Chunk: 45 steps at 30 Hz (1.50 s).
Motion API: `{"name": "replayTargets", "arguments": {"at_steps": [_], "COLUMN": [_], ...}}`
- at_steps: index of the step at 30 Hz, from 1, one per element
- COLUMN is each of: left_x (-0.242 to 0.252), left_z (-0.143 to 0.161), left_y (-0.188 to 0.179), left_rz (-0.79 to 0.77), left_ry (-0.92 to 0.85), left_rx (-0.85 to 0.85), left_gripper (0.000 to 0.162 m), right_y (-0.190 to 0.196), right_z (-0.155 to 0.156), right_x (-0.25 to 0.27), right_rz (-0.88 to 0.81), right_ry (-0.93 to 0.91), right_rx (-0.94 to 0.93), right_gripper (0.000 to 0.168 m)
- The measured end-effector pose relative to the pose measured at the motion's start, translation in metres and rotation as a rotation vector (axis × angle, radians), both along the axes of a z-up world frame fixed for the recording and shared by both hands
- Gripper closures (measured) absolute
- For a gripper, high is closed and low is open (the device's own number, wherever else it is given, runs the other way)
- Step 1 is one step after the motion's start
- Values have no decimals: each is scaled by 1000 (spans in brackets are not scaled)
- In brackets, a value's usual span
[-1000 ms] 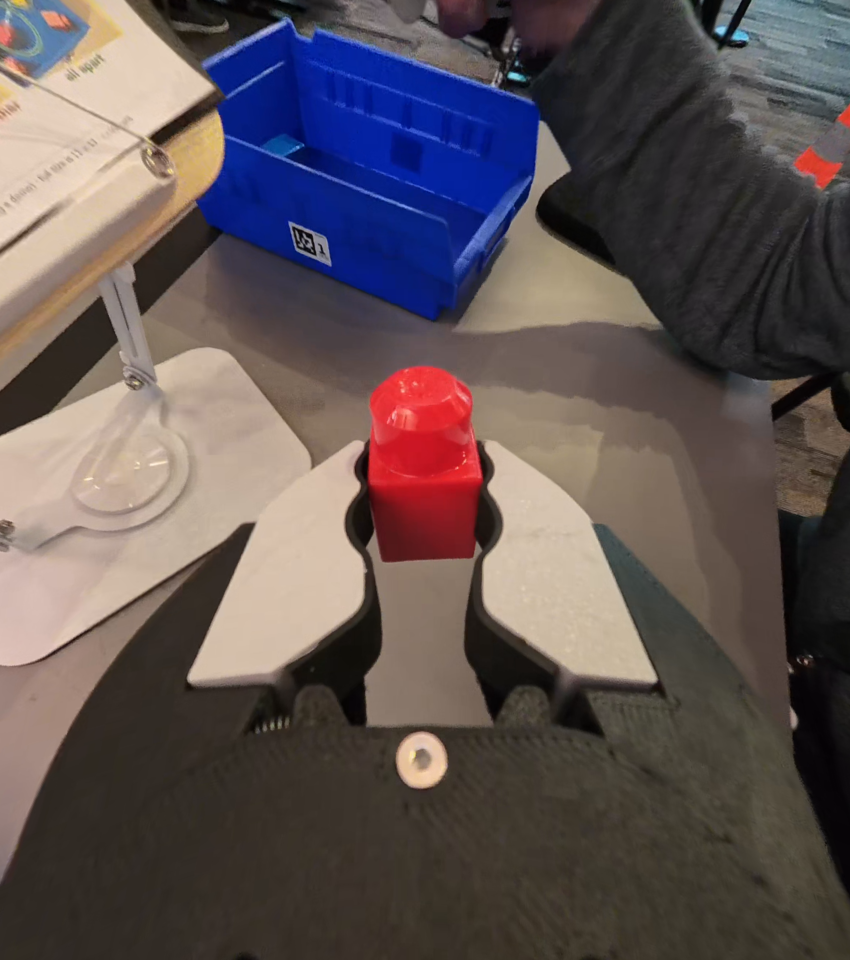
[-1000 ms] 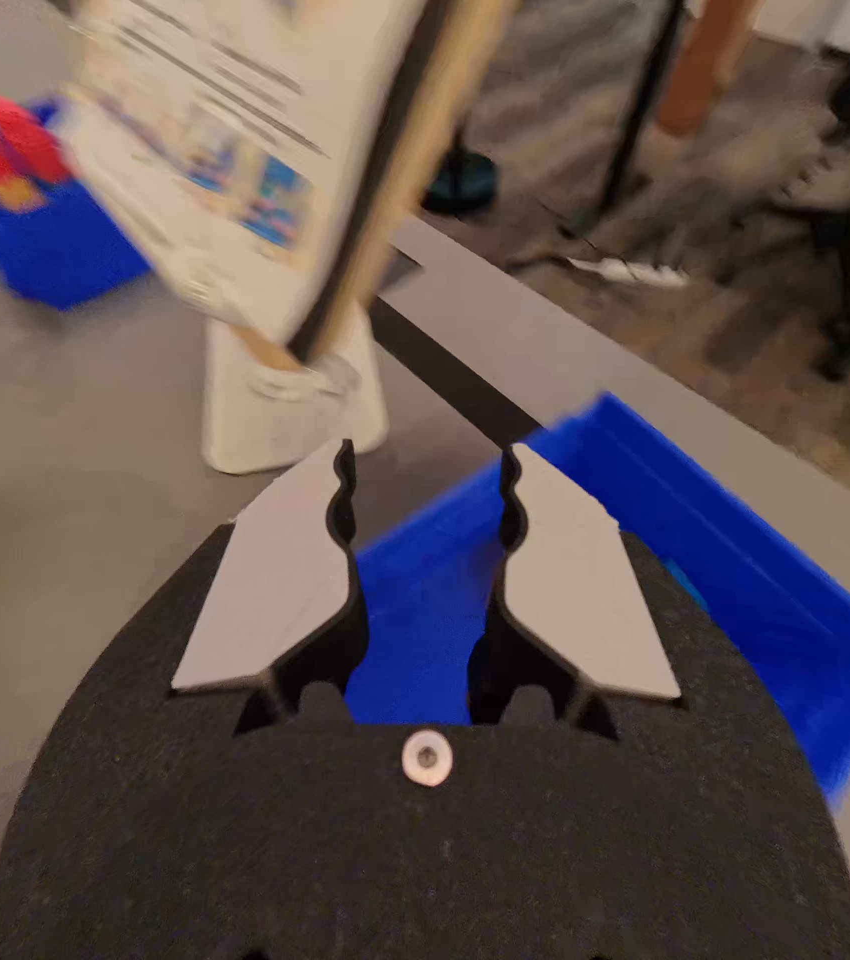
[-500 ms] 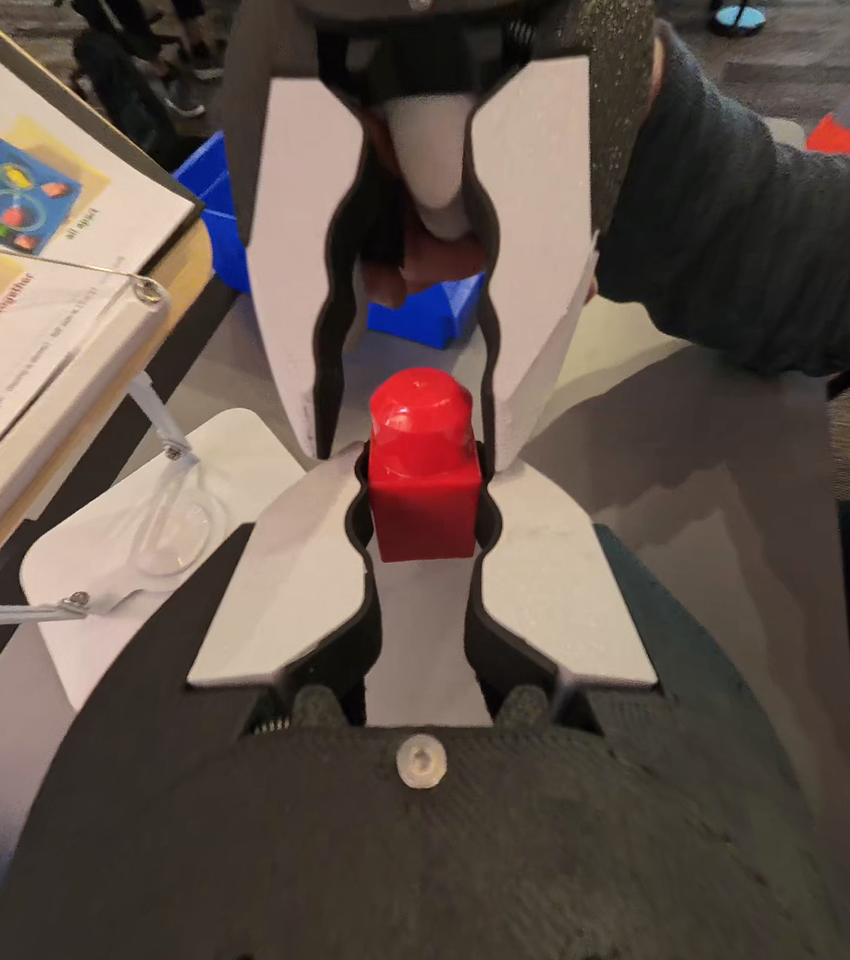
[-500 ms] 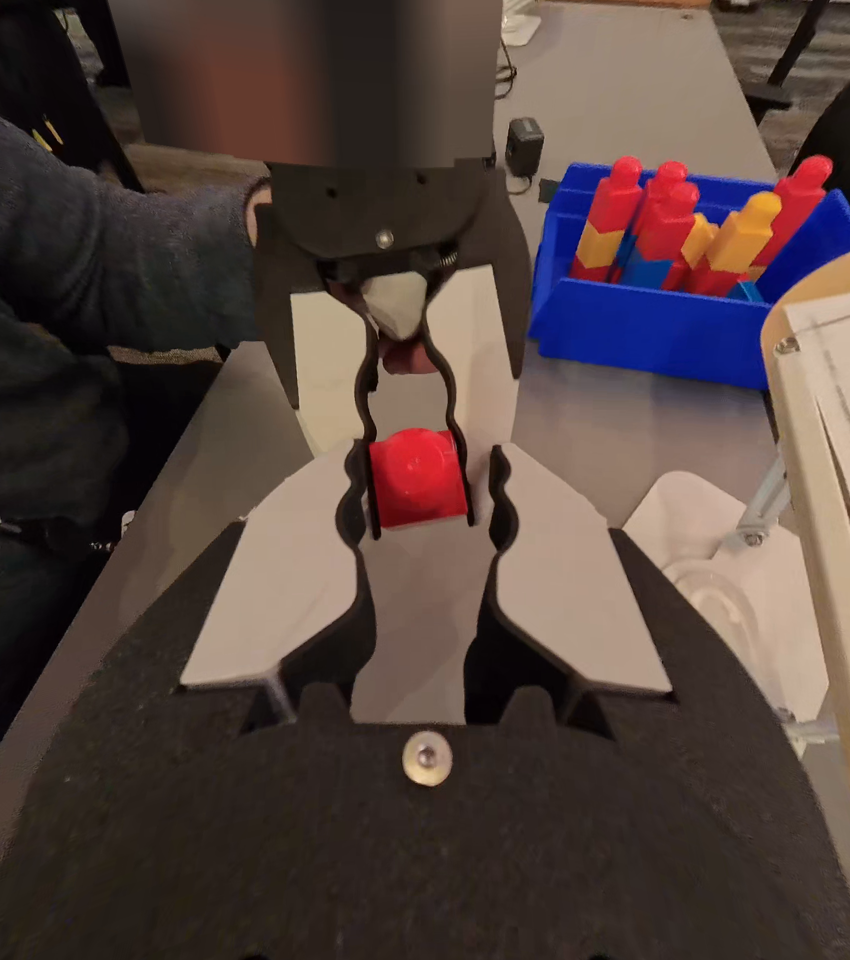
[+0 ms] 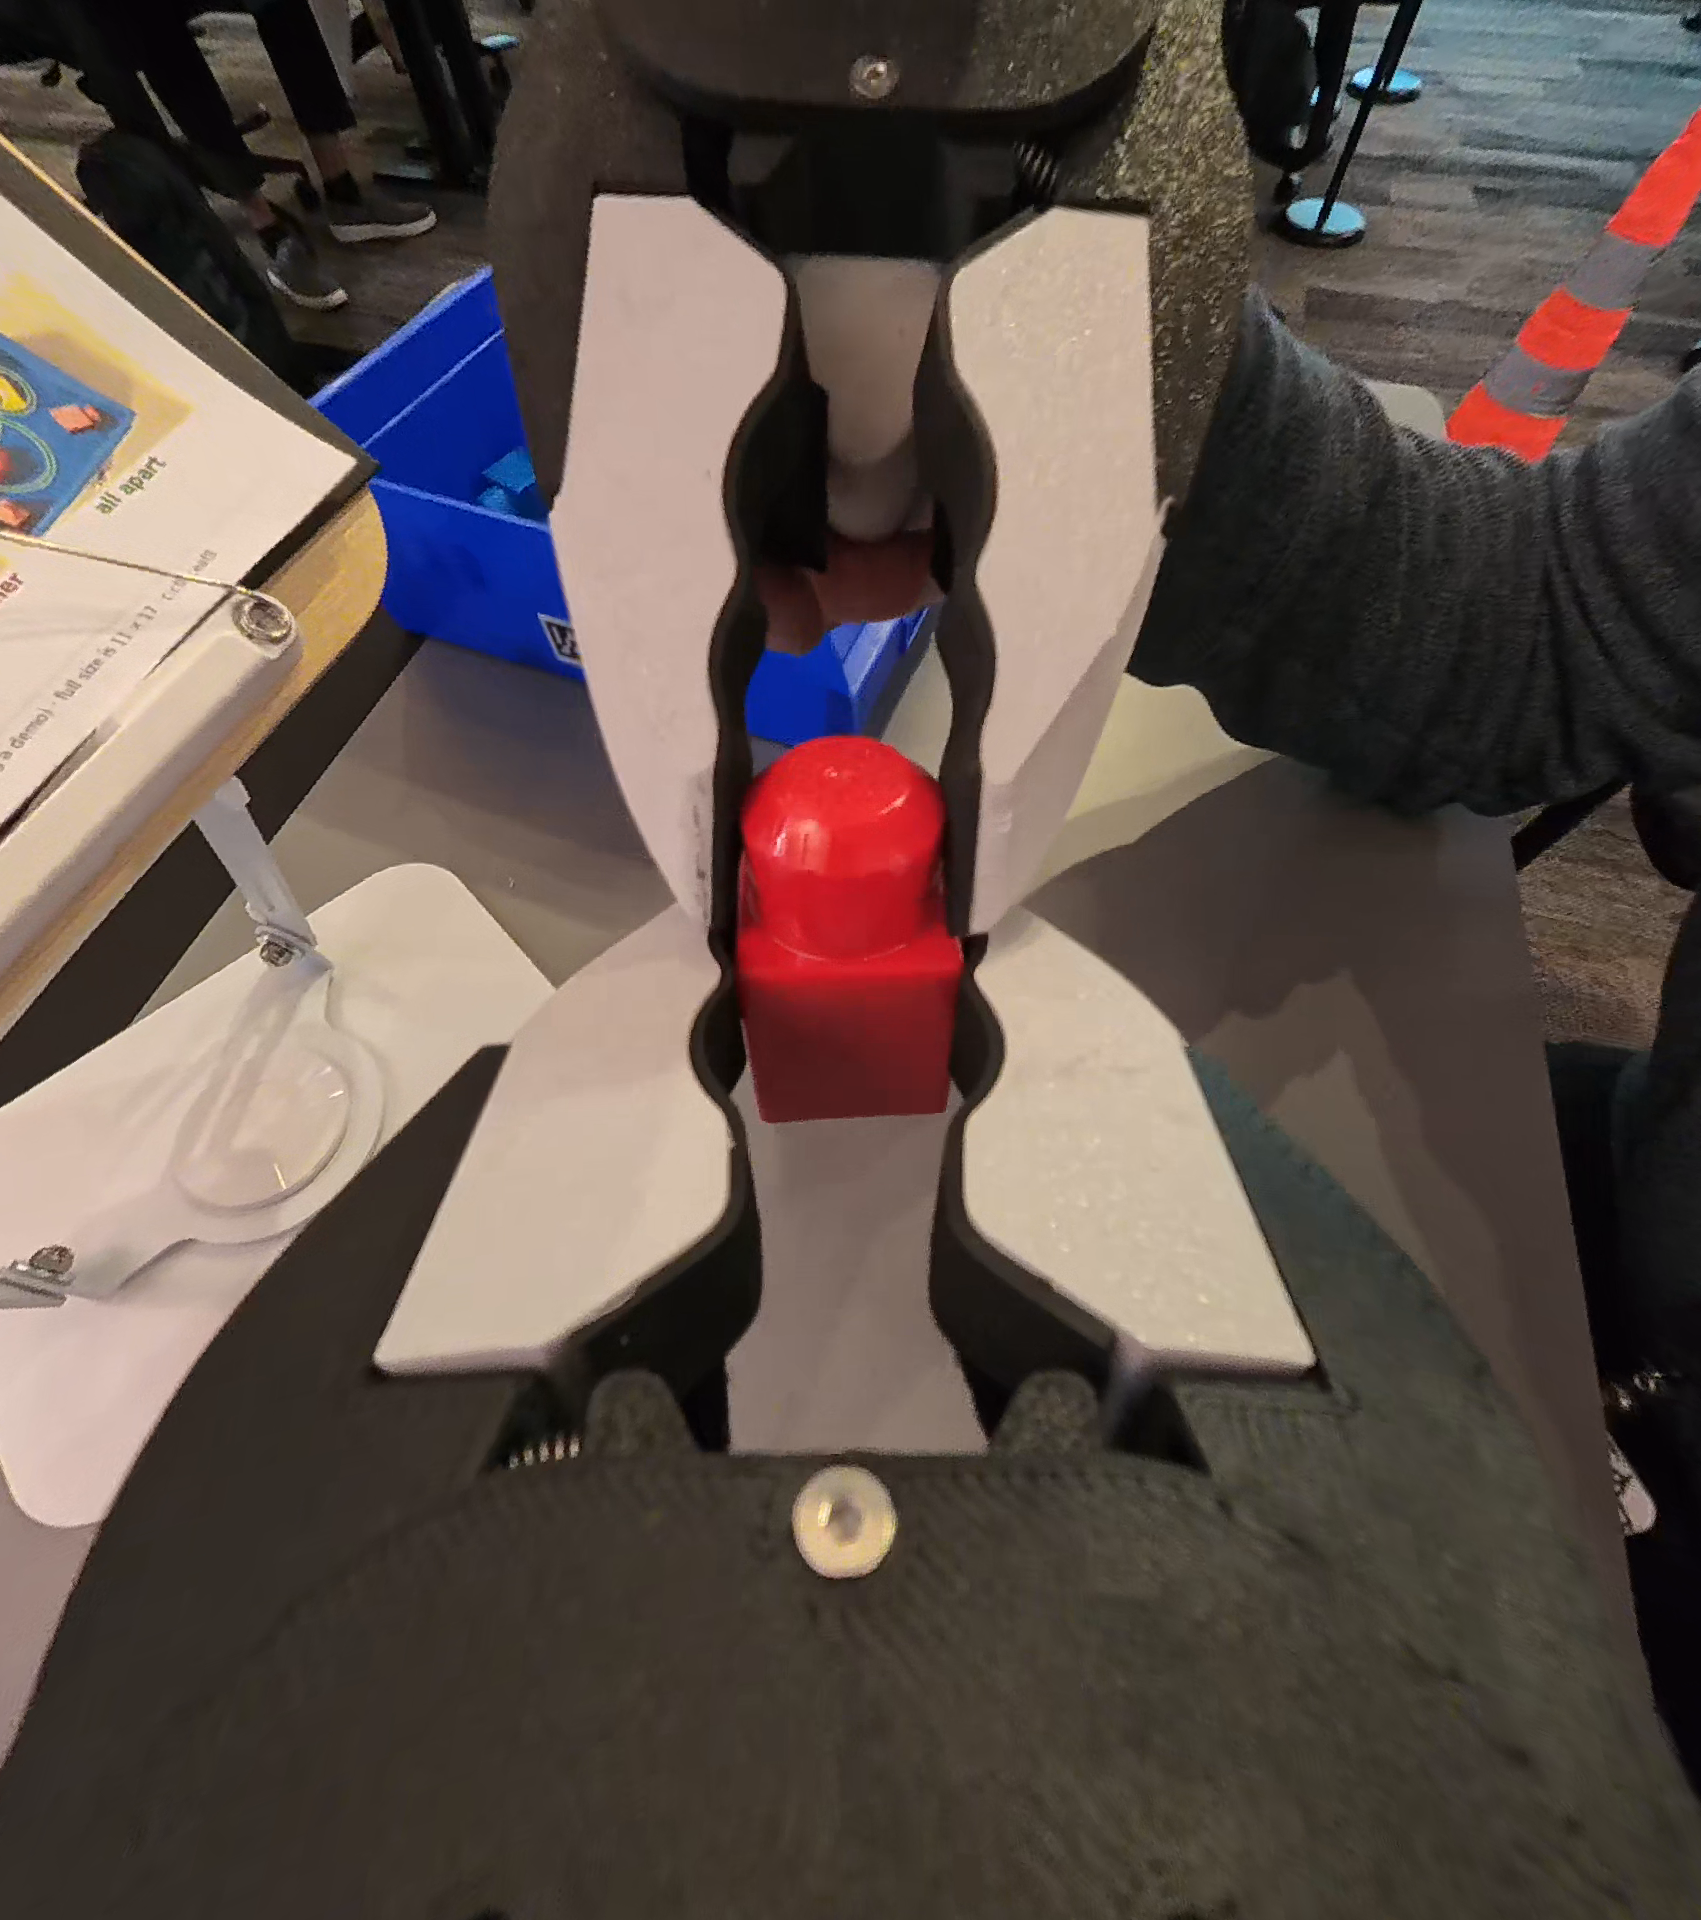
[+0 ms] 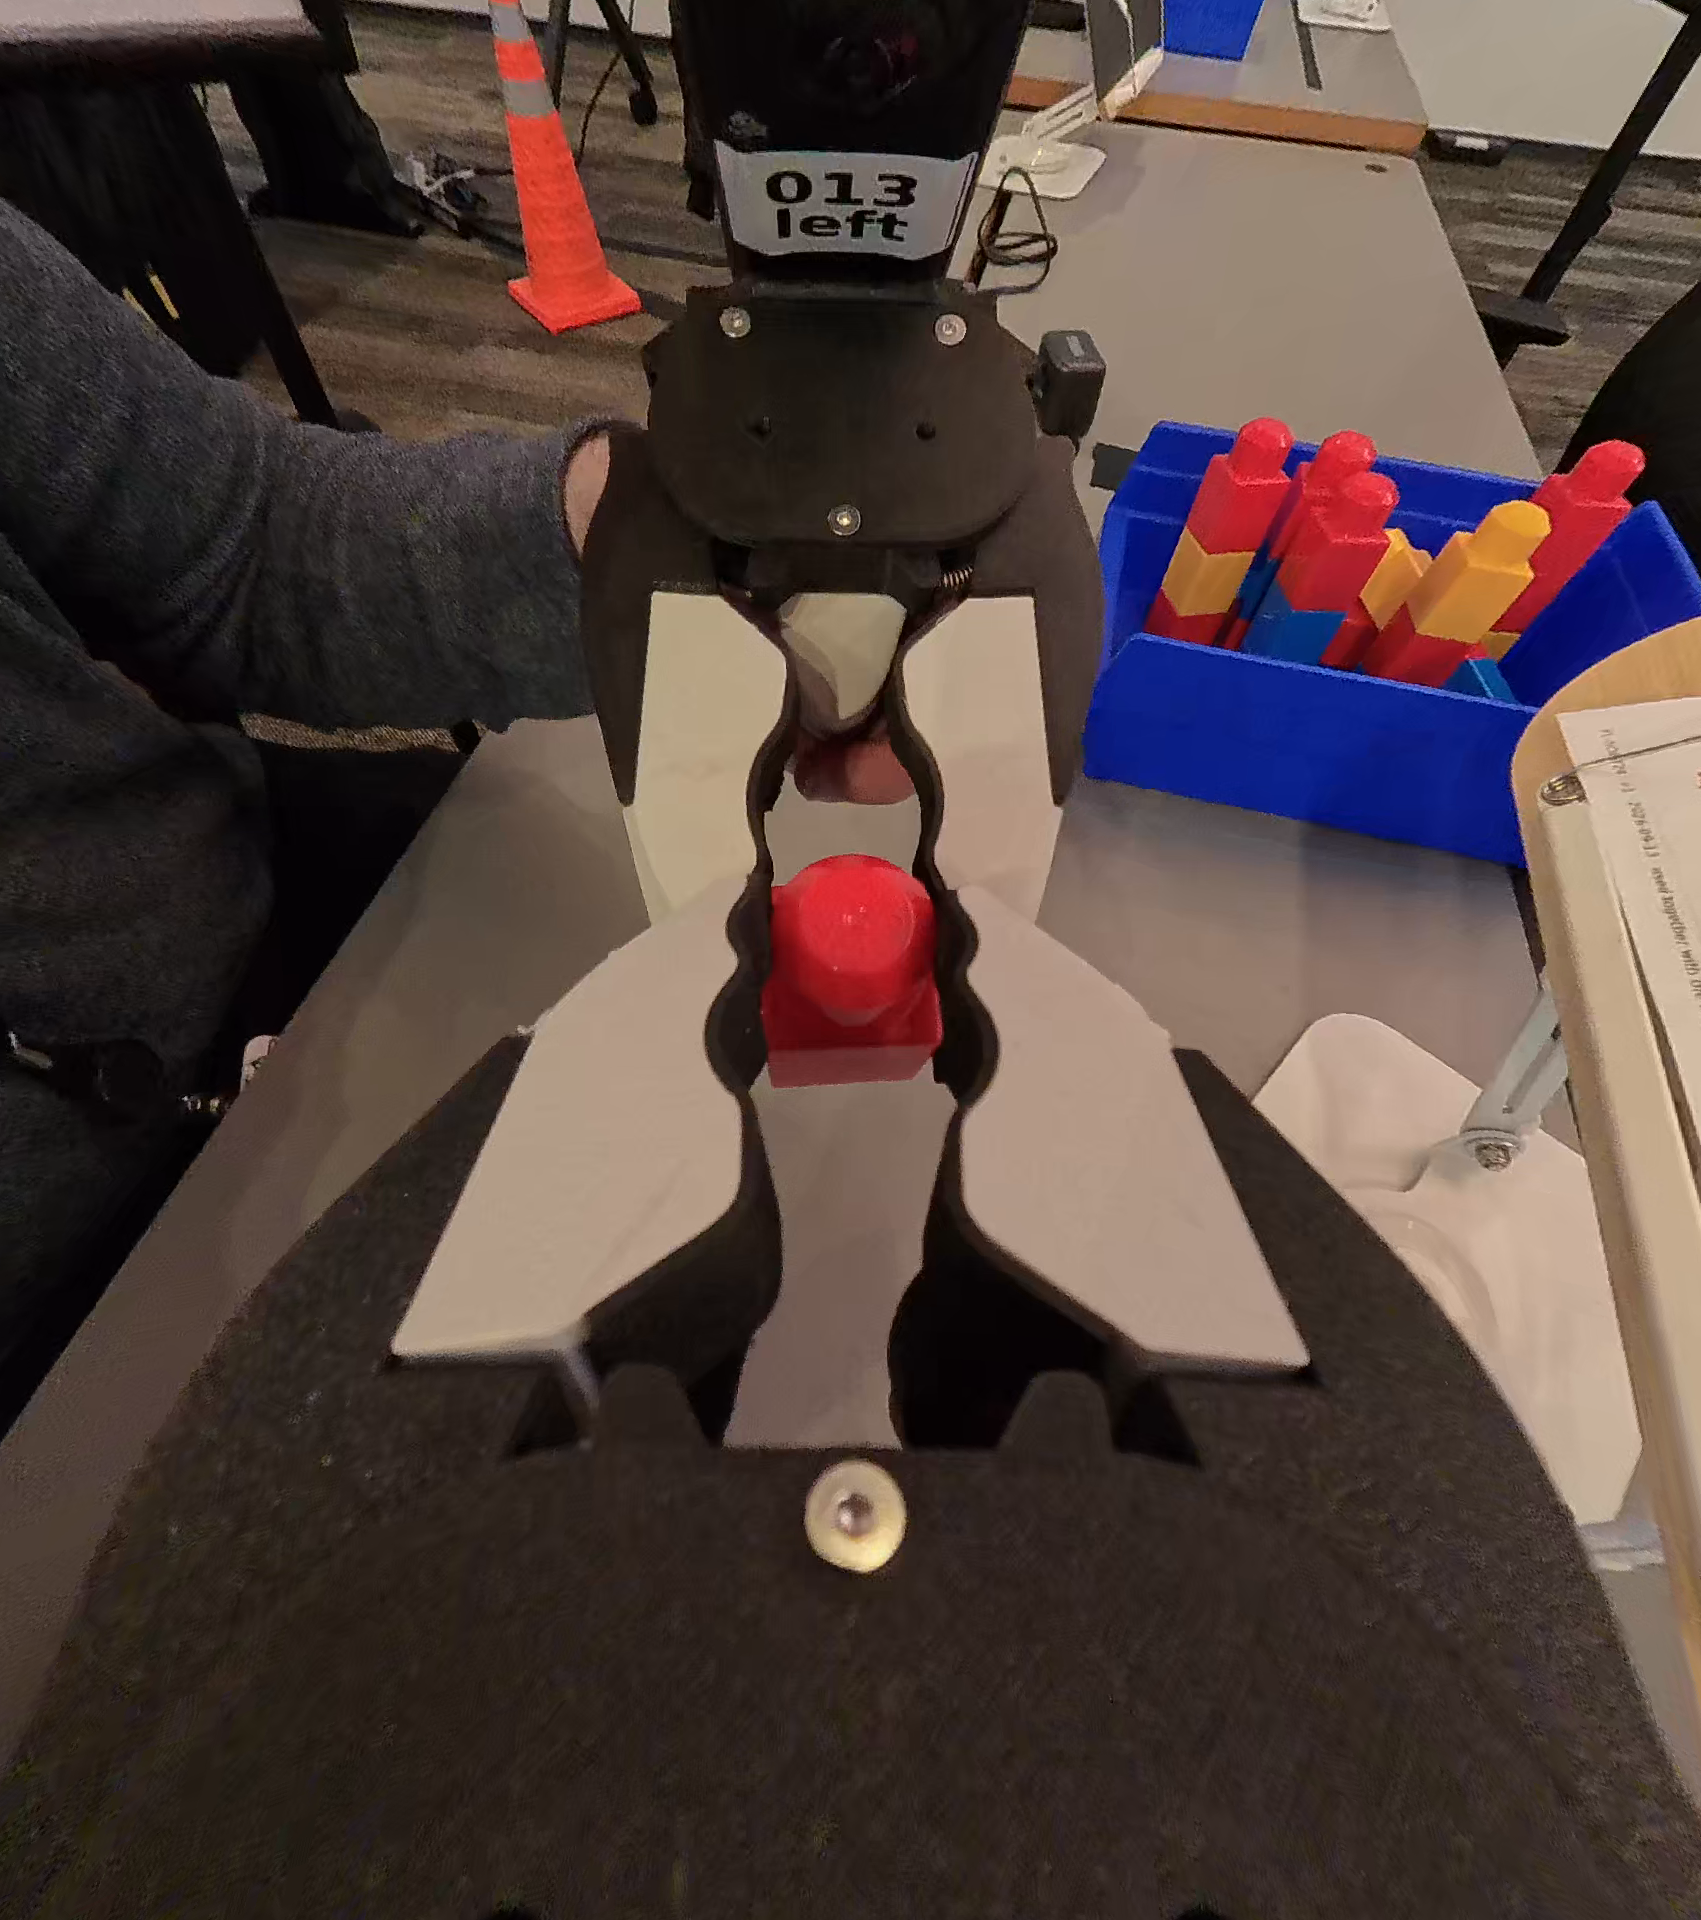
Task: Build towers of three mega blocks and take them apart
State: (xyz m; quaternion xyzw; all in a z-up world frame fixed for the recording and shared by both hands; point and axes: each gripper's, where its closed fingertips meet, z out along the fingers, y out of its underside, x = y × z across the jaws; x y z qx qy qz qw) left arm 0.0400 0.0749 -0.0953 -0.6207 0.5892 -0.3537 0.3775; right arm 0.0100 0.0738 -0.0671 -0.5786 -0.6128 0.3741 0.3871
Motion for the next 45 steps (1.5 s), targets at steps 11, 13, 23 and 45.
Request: {"name": "replayTargets", "arguments": {"at_steps": [11, 13, 23, 45], "left_x": [-21, -30, -57, -80], "left_z": [17, 15, -1, -15], "left_y": [17, 22, 34, 40], "left_rz": [99, 129, 236, 320], "left_ry": [-122, -106, -102, -79], "left_rx": [-20, -3, -12, -30], "left_gripper": [126, 132, 162, 162], "right_y": [26, 43, 127, 149], "right_z": [35, 42, -14, -45], "right_x": [41, 72, 273, 310], "right_rz": [-158, -267, -921, -1159], "right_ry": [129, 140, 31, -76], "right_rx": [25, 40, -126, -204], "right_gripper": [139, 139, 138, 129]}}
